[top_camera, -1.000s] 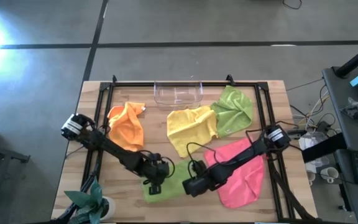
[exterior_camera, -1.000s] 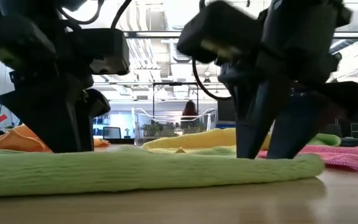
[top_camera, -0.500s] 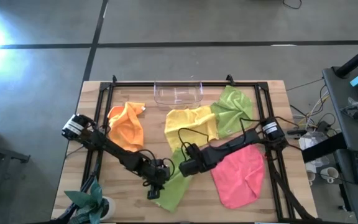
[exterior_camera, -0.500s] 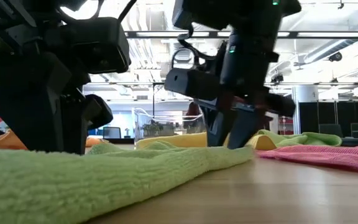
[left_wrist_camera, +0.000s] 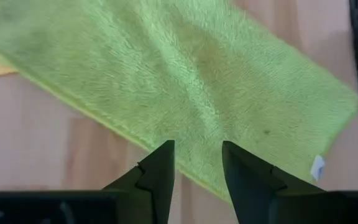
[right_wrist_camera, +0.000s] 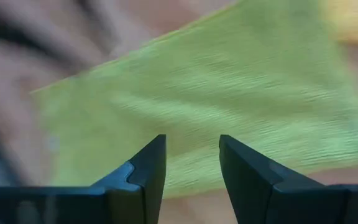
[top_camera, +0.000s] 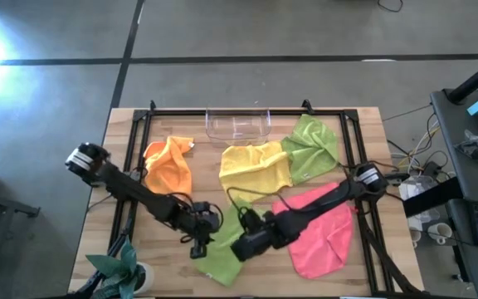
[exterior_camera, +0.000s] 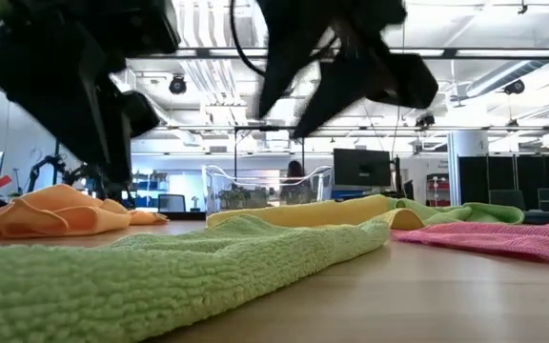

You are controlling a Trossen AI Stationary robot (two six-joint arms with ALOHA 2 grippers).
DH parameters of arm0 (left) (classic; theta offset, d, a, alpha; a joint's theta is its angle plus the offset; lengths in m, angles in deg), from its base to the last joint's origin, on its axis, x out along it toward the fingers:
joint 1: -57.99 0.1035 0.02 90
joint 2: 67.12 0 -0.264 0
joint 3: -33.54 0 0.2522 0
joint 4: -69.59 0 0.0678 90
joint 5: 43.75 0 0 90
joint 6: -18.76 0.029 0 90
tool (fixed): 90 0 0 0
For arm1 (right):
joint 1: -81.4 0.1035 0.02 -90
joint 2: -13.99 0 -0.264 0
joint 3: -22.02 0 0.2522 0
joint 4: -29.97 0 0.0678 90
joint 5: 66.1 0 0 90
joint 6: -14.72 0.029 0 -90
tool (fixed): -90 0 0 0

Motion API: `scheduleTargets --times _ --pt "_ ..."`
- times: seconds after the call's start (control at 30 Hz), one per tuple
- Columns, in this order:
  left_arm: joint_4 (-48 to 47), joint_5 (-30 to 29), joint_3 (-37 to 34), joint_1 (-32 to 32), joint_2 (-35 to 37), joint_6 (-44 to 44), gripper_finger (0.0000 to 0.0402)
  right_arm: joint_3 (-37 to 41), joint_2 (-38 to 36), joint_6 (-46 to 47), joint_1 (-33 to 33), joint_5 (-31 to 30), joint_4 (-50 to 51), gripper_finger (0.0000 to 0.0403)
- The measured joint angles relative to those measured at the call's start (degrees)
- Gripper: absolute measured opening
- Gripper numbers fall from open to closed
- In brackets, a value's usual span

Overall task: Fold microfiber towels
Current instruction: Fold the bottom green microfiber cloth

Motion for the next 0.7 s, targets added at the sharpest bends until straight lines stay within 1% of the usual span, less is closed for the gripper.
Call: scheduleTargets --times 0.13,0.23,0.4,0.5,0.57,0.7 --pt "-4.97 -3.10 0.00 0.00 4.52 0.02 0.0118 -1.94 2.22 -0.03 1.94 0.00 -2.80 0.0139" --pt "-8.09 -5.81 0.05 0.00 7.99 -0.01 0.0118 -3.13 4.39 -0.67 2.74 -0.01 -2.87 0.0139" --pt "-9.45 -9.16 0.05 0.06 12.76 0.02 0.0118 -5.88 9.17 -1.99 2.90 2.63 -3.75 0.0139" --pt "-10.25 -11.70 0.09 0.04 14.45 0.02 0.0118 -8.09 11.86 -3.90 2.85 5.98 -5.27 0.0139" --pt "-10.16 -12.60 0.09 0.13 15.04 0.02 0.0118 -8.78 13.50 -4.51 2.85 7.60 -4.48 0.0139" --pt "-10.58 -12.88 0.09 0.11 15.35 0.02 0.0118 -9.32 14.74 -3.27 2.92 8.25 -2.63 0.0139"
